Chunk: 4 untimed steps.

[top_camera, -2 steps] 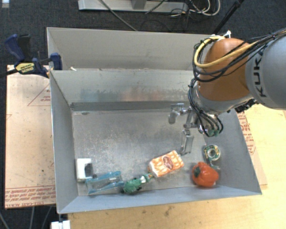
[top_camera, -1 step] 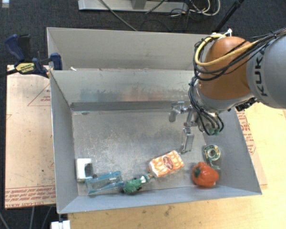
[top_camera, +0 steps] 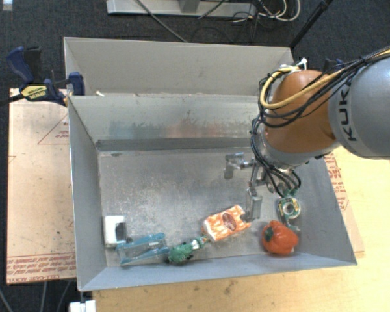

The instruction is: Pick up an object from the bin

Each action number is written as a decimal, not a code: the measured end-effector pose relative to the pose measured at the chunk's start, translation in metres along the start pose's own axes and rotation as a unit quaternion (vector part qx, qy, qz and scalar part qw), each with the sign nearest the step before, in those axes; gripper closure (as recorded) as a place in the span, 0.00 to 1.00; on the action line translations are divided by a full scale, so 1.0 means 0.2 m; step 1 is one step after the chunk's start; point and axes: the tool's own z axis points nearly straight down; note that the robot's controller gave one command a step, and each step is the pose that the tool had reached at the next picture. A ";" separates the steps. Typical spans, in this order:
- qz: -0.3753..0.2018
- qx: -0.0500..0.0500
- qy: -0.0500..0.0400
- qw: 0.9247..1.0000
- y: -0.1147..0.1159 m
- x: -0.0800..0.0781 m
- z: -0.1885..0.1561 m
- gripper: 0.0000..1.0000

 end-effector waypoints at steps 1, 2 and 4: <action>-0.051 -0.001 0.002 0.999 -0.01 0.09 0.02 0.00; -0.123 -0.001 0.002 0.992 0.04 0.16 0.01 0.00; -0.165 0.001 -0.006 0.986 0.07 0.14 0.46 1.00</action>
Offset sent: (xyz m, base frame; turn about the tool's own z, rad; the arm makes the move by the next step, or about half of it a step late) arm -0.0317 0.0034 -0.0011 -0.2470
